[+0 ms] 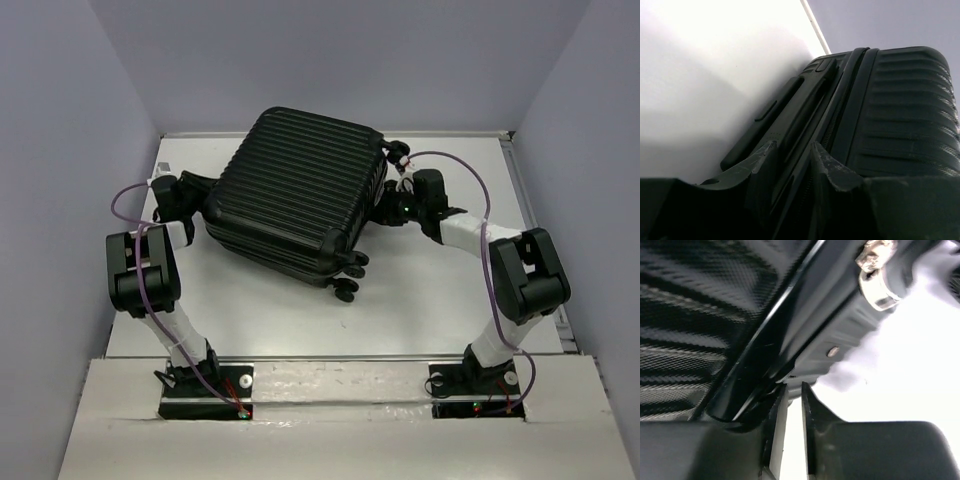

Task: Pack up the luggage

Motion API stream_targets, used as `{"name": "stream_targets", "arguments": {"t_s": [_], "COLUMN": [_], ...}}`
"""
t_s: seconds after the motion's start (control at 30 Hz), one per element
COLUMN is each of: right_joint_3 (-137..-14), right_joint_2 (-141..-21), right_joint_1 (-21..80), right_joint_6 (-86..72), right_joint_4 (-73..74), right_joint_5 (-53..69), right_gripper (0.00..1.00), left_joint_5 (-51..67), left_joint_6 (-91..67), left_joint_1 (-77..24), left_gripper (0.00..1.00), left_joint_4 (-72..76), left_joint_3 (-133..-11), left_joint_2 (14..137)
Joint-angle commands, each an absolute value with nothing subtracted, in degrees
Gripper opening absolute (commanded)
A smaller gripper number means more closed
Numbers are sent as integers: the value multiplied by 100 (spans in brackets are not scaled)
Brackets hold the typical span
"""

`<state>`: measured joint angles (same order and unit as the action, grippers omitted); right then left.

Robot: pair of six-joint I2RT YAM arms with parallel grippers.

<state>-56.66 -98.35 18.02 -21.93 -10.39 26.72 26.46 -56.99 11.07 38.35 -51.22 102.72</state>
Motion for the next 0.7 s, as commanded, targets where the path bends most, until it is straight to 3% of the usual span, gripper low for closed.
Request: {"name": "stream_targets", "arguments": {"t_s": [0.0,0.03,0.13,0.23,0.33,0.37,0.43,0.47,0.5,0.53,0.67], "right_joint_3": [-5785,-5661,-5135,-4747,-4238,-3993,-3789,-3571,-3473,-3393,-3015], "right_joint_2": [-9310,-9177,-8641,-8192,-7867,-7718,-7568,-7498,-7393,-7252,-7006], "right_joint_1": [2013,2013,2013,2013,2013,2013,2013,2065,2065,2144,2329], "right_joint_6": [-2154,-2119,-2031,-2047,-2048,-2022,-1969,-1969,-1977,-1969,-1820], "right_joint_4": [-986,-915,-739,-712,-861,-1009,-1203,-1317,-1449,-1633,-2118], "right_joint_5": [2937,2840,2672,2768,3083,3268,3523,3646,3743,3788,3850], "right_gripper": [34,37,39,37,20,8,7,7,8,15,42], "left_joint_5": [3014,3032,2726,1979,1644,1748,1968,2221,2328,2407,1988], "left_joint_6": [-5924,-5863,-5162,-4301,-3939,-3729,-3587,-3482,-3454,-3419,-3734], "left_joint_1": [939,993,1072,1099,1107,1107,1011,932,810,391,-1233], "left_gripper": [56,56,74,76,74,69,56,43,38,32,24], "left_joint_4": [3782,3588,2333,1086,504,379,211,176,124,27,-237], "left_joint_3": [-5035,-5158,-5904,-6705,-6689,-6436,-5944,-5350,-5013,-4740,-3449], "left_joint_2": [9512,9379,8764,8088,7332,6965,6506,6051,5829,5610,4563]}}
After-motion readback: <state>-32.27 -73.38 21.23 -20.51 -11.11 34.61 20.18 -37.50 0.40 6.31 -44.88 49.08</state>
